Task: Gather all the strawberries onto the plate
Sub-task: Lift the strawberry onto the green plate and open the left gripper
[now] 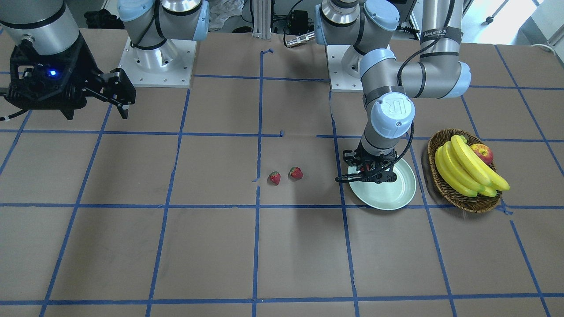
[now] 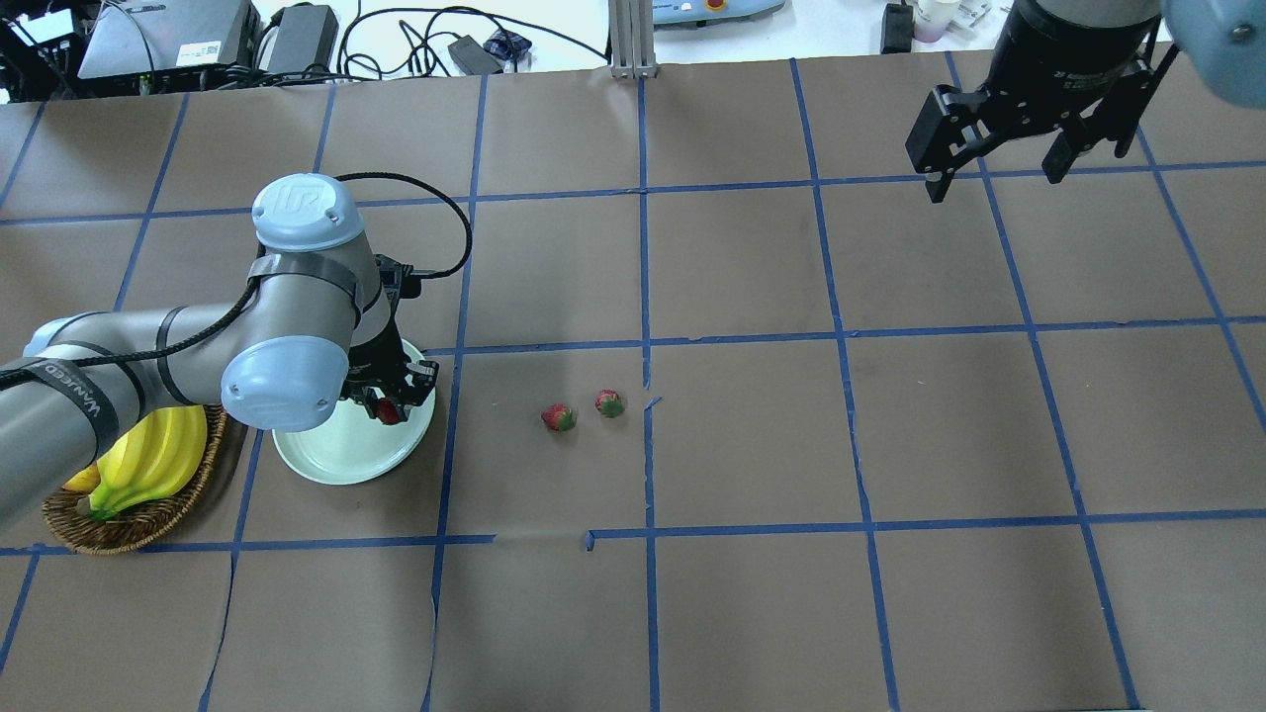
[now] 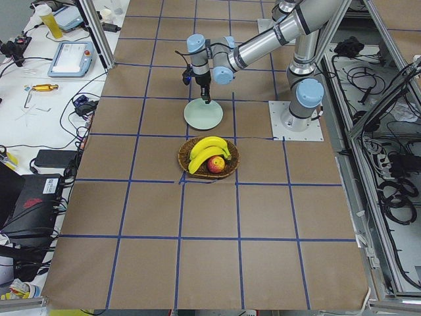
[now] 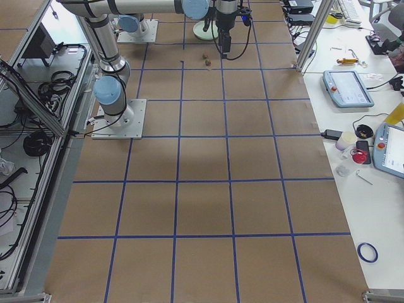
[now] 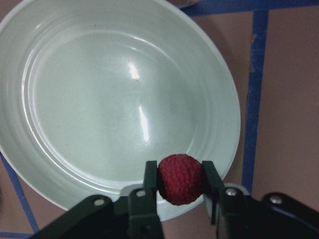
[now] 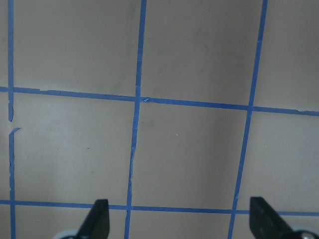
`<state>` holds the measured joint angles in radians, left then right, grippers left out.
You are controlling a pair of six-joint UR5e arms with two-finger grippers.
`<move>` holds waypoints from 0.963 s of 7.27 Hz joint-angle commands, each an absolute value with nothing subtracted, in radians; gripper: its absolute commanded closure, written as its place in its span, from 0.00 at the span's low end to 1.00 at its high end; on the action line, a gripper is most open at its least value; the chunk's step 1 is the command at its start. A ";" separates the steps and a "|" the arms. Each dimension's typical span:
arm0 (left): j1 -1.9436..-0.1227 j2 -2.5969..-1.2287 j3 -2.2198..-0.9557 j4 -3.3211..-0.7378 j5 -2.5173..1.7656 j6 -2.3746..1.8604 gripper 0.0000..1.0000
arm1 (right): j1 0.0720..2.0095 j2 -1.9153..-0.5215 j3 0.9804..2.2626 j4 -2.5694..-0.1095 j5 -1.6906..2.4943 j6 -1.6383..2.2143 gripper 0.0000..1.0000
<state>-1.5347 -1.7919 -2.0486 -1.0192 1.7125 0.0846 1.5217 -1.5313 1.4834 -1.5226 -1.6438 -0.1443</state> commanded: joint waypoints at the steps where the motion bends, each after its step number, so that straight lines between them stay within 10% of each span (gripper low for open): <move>1: -1.539 -1.780 -2.046 -0.997 1.707 0.080 0.00 | 1.522 -1.532 1.483 -1.520 -1.644 -0.144 0.00; 7: -1.834 -1.885 -2.005 -0.815 1.556 -0.339 0.05 | 1.522 -1.534 1.483 -1.513 -1.644 -0.143 0.00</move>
<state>-1.7860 -1.8459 -1.9928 -0.9063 1.5898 -0.2733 1.5217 -1.5339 1.4834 -1.5131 -1.6444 -0.1432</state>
